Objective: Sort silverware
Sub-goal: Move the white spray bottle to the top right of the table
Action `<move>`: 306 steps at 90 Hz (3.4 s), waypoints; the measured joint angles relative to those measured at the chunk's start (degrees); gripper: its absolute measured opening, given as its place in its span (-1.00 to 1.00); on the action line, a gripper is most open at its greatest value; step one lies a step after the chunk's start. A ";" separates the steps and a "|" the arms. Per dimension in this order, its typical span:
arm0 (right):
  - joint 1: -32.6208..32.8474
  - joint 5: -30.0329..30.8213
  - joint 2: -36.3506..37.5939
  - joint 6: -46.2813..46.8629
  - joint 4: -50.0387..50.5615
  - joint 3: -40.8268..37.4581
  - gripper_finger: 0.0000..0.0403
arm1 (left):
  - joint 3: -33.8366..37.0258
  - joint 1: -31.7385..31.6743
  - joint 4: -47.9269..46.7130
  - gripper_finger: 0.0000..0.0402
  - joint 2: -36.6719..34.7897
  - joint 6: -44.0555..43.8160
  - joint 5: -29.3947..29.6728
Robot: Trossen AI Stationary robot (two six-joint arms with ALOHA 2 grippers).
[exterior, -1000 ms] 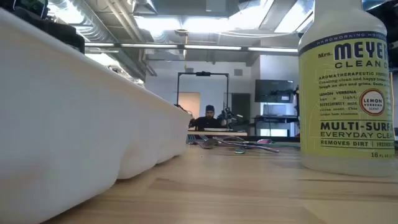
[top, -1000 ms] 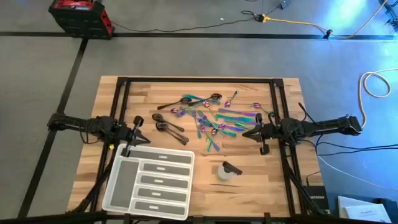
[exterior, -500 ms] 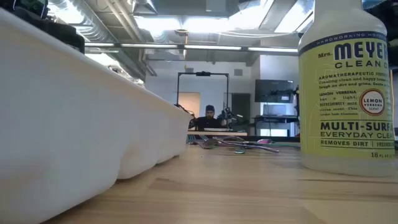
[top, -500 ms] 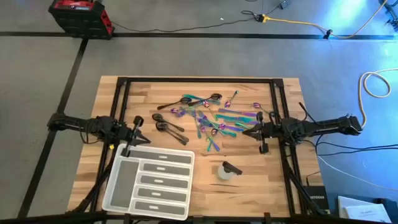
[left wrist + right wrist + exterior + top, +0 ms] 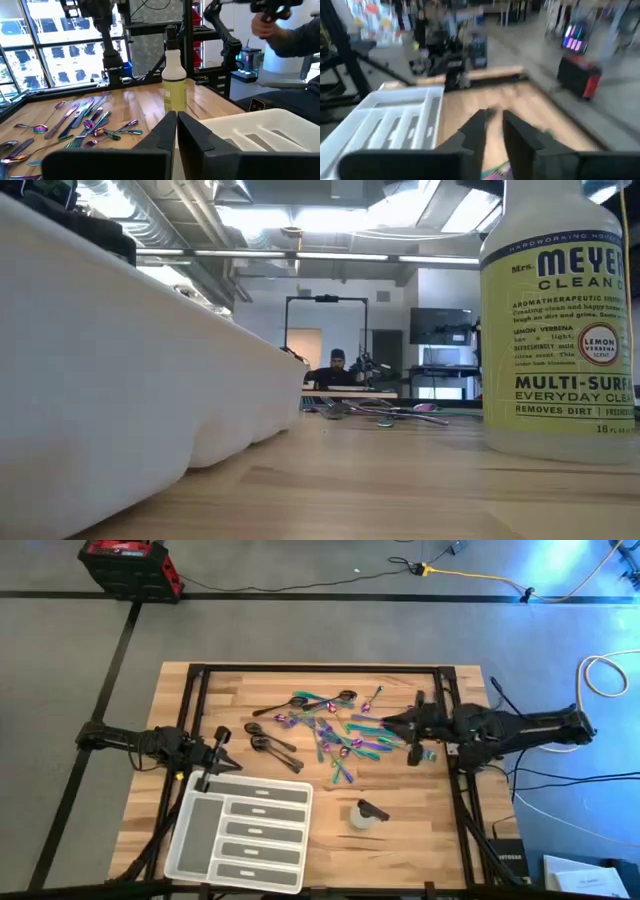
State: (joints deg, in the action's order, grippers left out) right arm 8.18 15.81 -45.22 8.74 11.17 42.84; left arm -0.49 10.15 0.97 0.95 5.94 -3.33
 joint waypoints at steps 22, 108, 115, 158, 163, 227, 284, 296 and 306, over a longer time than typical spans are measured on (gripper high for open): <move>7.61 -0.96 -22.37 18.95 30.27 26.67 0.00 | -0.02 0.00 0.00 -1.00 0.00 0.02 0.00; 23.00 -1.93 -46.84 46.43 61.17 56.93 0.35 | 0.00 -0.01 0.00 -1.00 0.00 0.02 -0.01; 23.00 -2.09 -46.86 46.43 61.18 56.93 0.35 | -0.02 0.00 0.00 -1.00 0.00 0.02 0.00; 26.18 -3.19 -49.82 43.78 58.17 56.88 0.35 | -0.02 0.00 0.00 -1.00 0.00 0.02 -0.02; 26.46 -2.70 -50.78 43.43 58.31 56.83 0.35 | -0.02 0.00 0.00 -1.00 0.00 0.02 -0.02; 26.32 2.54 -53.68 42.13 62.34 56.82 -0.26 | -0.02 0.00 0.00 -1.00 0.00 0.02 -0.02; 25.60 3.74 -53.74 32.32 69.18 72.49 -0.55 | -0.02 0.00 0.00 -1.00 0.00 0.02 -0.02; 23.21 8.99 -53.72 27.16 75.28 79.06 -0.55 | -0.02 0.00 0.00 -1.00 0.00 0.01 -0.01; 18.14 11.05 -53.61 23.24 79.22 83.09 -0.55 | -0.02 0.00 0.00 -1.00 0.00 0.02 0.00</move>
State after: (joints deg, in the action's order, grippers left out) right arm 26.32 26.86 -98.83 31.98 90.39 125.93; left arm -0.51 10.15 0.97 0.95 5.96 -3.33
